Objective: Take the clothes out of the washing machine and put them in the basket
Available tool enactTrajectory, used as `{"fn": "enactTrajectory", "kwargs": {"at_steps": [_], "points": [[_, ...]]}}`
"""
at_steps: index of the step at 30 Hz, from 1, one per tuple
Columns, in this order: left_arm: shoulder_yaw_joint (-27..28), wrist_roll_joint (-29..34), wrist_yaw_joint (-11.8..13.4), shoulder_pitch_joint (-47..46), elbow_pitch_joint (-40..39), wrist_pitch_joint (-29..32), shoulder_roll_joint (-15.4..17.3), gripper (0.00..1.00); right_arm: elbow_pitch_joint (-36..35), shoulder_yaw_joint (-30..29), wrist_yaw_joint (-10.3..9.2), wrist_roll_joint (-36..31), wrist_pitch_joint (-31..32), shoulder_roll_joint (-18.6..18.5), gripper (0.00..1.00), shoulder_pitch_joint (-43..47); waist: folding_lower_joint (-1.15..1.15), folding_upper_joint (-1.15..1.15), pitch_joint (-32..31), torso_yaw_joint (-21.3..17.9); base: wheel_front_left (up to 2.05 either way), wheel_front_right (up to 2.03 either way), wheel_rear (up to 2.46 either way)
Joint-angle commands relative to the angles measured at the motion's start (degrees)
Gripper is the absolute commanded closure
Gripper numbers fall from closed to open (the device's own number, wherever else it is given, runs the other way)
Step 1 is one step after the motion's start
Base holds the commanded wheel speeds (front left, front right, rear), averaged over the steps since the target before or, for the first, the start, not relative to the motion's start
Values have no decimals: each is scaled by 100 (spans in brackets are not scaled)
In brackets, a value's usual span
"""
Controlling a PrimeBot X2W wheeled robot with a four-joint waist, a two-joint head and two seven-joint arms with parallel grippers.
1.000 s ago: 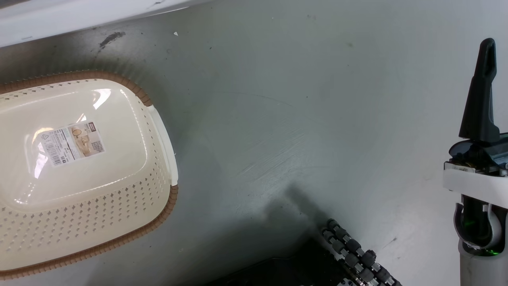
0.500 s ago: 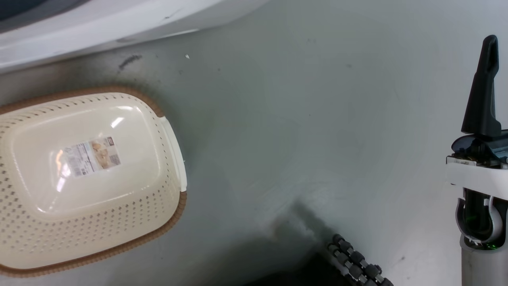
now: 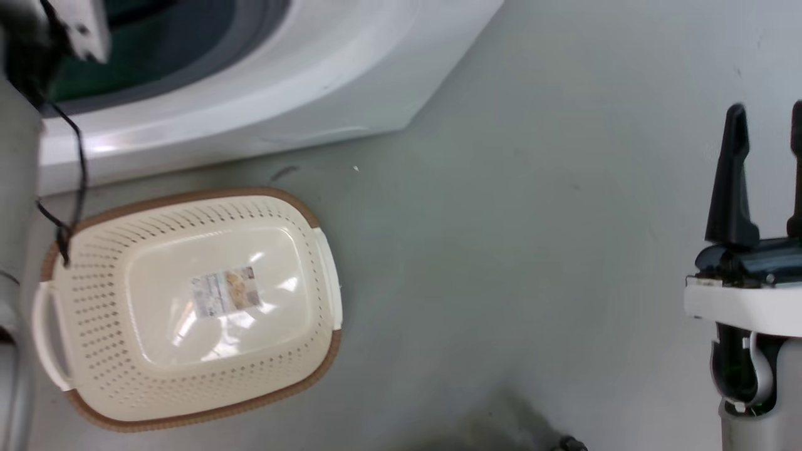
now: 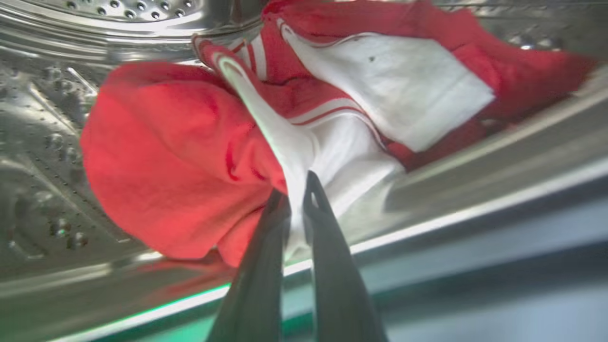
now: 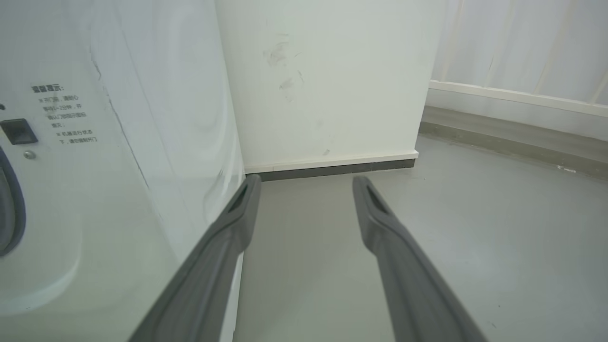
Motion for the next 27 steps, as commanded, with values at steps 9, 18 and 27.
{"fn": "enactTrajectory", "kwargs": {"at_steps": [9, 18, 27], "points": [[-551, -793, -2, 1644, -624, -912, -85, 100, 175, -30, -4, -366, -11, -4, 0, 514, 0, 0, -1339, 619, 0, 0, 0], [-978, -1132, -3, 2991, -1317, -1509, -60, 100, 364, 17, -4, -545, -12, -3, 0, 1109, 0, 0, -2321, 970, 0, 0, 0], [-1181, -1320, 130, 4404, -2355, -1602, -55, 100, 498, 74, -4, -606, -12, -2, 0, 1540, 0, 0, -3063, 1143, 0, 0, 0]]}}
